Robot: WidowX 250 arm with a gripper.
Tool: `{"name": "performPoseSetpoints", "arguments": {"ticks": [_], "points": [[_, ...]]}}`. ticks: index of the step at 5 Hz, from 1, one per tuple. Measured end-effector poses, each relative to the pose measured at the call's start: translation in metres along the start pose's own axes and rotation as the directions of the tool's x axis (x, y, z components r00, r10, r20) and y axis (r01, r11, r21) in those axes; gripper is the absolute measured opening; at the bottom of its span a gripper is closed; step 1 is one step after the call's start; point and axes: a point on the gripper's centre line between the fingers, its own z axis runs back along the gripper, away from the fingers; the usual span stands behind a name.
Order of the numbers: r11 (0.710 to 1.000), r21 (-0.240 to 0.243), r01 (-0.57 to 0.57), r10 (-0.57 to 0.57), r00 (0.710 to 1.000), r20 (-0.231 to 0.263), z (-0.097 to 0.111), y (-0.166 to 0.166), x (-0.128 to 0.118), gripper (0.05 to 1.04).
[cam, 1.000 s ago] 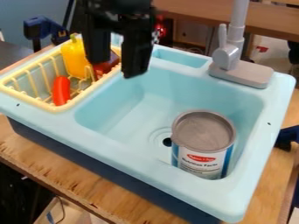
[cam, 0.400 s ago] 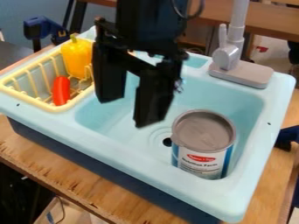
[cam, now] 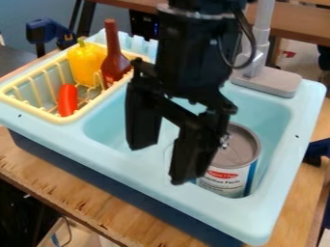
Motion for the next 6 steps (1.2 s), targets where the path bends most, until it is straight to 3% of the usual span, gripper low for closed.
{"name": "performPoseSetpoints", "arguments": {"ticks": [2,3,4,6], "points": [[0.999,0.010,-0.031,0.031,0.999,-0.030,-0.013,0.003,0.009,0.999],[1.000,-0.026,-0.017,0.017,1.000,0.008,-0.025,0.011,0.020,0.999],[0.999,-0.041,0.002,-0.001,1.000,0.004,-0.032,0.011,0.028,0.999],[0.999,-0.031,0.017,-0.017,1.000,0.000,-0.037,0.012,0.036,0.999]]}}
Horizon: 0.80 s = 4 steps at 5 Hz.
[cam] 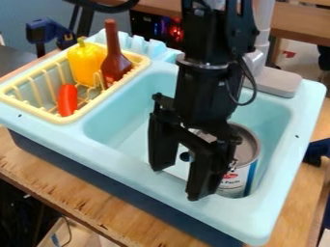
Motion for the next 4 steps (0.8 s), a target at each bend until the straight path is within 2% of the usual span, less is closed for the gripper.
{"name": "performPoseSetpoints", "arguments": {"ticks": [3,4], "points": [[0.999,0.031,0.042,-0.043,0.999,0.027,0.012,-0.001,0.027,0.999],[0.999,0.021,0.047,-0.047,0.999,0.017,0.005,-0.001,0.039,0.999]]}}
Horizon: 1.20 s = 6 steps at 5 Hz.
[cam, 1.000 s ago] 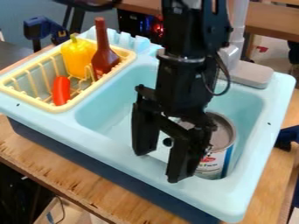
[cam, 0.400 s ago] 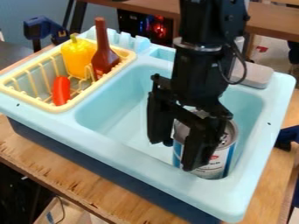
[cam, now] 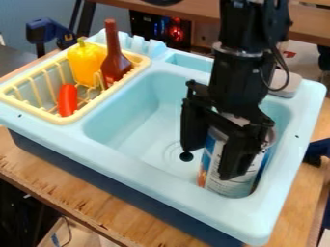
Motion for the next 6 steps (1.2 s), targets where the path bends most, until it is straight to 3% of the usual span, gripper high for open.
{"name": "performPoseSetpoints", "arguments": {"ticks": [2,4,6], "points": [[1.000,-0.011,-0.007,0.008,1.000,0.014,-0.007,0.017,0.016,0.999],[1.000,-0.030,-0.004,0.006,0.997,0.071,-0.005,0.033,0.022,0.999],[0.999,-0.012,0.034,-0.032,0.991,0.126,0.006,0.036,0.032,0.999]]}}
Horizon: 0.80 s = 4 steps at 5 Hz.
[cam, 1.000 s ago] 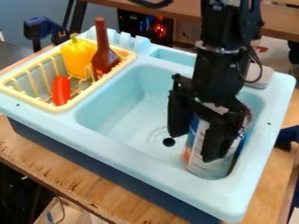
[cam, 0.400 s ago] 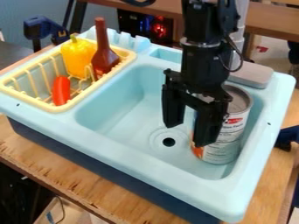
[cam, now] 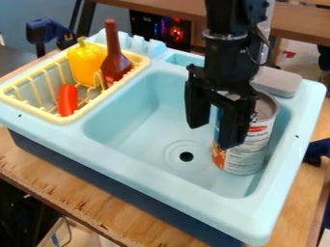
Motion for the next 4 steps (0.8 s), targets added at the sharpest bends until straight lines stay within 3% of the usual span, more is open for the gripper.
{"name": "performPoseSetpoints", "arguments": {"ticks": [1,2,4], "points": [[1.000,0.002,0.019,-0.019,0.999,0.026,0.001,0.000,0.004,0.999],[1.000,0.019,0.012,-0.014,0.995,0.095,0.011,0.000,0.008,0.999],[0.998,0.052,-0.044,0.036,0.990,0.139,0.024,-0.001,-0.011,0.999]]}}
